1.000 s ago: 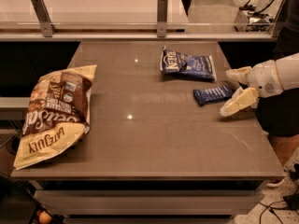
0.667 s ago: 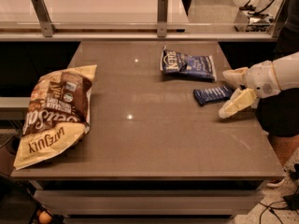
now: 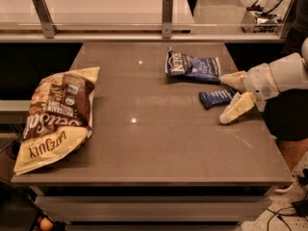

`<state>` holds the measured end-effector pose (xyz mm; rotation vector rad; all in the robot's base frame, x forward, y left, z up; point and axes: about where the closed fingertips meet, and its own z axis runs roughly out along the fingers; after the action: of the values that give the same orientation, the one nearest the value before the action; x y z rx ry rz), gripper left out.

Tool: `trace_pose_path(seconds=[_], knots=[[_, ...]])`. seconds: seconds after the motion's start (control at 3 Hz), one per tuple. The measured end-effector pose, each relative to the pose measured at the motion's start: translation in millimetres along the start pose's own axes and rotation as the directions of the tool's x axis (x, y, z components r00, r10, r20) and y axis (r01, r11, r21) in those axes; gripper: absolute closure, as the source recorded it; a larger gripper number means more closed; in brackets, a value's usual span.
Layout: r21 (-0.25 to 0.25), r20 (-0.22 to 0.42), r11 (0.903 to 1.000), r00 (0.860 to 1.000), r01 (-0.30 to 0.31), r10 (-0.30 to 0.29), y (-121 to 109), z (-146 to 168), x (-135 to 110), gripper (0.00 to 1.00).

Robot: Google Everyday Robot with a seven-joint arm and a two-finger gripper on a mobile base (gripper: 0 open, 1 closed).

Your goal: Move rxbar blueberry near brown chip bag

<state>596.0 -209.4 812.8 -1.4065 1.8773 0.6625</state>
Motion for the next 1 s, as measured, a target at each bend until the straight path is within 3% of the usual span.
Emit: trace_pose_path(seconds=[0.33,1.0], knots=[[-0.005,-0.004,0.9996,1.0,-0.027,0.027,-2.7,6.6,8.2,0.16],[-0.006,-0.004,0.9996,1.0,-0.027,0.027,-2.7,2.6,1.9,0.62]])
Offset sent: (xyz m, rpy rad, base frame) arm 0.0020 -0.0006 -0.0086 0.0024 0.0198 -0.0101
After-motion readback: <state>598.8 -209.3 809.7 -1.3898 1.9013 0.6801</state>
